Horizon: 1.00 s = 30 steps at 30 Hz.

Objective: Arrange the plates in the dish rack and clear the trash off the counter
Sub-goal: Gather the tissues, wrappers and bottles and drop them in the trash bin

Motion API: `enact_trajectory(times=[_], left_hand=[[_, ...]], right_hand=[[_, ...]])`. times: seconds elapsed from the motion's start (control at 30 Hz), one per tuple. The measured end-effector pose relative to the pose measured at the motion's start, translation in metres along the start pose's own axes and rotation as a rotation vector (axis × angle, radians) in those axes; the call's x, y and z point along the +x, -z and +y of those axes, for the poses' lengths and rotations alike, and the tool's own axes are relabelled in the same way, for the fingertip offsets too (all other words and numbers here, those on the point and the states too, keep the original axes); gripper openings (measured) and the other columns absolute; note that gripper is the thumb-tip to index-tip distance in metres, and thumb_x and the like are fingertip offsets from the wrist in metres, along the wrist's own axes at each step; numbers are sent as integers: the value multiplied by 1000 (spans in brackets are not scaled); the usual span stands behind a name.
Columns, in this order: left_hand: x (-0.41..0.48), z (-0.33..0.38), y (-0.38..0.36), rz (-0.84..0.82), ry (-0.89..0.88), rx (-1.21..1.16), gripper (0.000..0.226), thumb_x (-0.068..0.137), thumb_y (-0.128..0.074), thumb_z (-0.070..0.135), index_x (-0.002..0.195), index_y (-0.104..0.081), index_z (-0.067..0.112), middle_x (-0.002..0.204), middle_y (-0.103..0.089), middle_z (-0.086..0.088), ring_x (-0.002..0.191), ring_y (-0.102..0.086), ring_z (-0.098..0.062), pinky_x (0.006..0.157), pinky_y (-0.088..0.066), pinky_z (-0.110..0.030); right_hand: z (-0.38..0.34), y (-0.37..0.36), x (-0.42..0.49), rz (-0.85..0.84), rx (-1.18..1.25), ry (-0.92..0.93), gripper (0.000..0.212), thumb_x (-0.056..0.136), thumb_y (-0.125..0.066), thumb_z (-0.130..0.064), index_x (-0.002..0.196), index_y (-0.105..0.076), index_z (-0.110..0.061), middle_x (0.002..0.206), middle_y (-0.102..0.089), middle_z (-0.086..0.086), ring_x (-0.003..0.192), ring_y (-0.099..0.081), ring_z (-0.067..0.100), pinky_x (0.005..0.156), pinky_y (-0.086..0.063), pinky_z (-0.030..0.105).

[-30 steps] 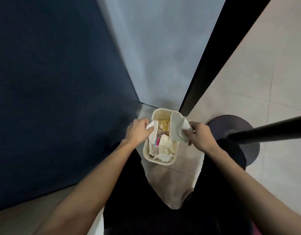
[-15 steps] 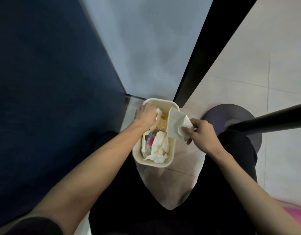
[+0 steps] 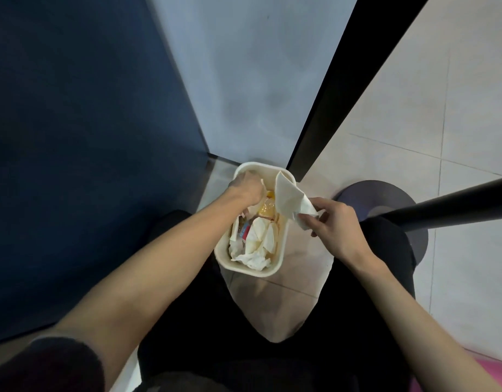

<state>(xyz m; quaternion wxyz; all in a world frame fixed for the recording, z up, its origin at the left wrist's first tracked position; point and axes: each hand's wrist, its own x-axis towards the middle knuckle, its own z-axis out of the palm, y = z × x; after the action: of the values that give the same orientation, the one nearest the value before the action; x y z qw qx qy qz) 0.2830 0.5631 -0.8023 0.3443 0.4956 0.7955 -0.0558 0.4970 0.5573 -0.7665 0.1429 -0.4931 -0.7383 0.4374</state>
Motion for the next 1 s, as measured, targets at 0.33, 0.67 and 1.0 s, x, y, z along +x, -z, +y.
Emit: enact_trajectory(times=[0.33,0.67,1.0], left_hand=[[-49,-80,7,236,34,-177,39,101,-46,24,139,-52,23,122,-67,-8,105,-64,-29,83,-49,-35],[-51,-81,-9,128,36,-317,50,91,-48,15,137,-55,34,107,-72,-6,92,-70,-29,81,-59,-45],[-40,-88,-12,128,20,-426,37,95,-57,15,129,-63,28,81,-73,-3,62,-71,-22,66,-63,-39]], right_hand=[[-31,-35,53,-268,-760,646,34,86,-64,-8,115,-72,-25,111,-54,11,106,-54,34,83,-46,42],[-61,-88,68,-391,-965,726,29,84,-57,-8,104,-72,-22,111,-48,7,102,-53,28,83,-42,39],[-38,-97,71,-481,-1035,706,34,92,-52,-8,121,-66,-20,127,-44,13,116,-48,33,85,-45,39]])
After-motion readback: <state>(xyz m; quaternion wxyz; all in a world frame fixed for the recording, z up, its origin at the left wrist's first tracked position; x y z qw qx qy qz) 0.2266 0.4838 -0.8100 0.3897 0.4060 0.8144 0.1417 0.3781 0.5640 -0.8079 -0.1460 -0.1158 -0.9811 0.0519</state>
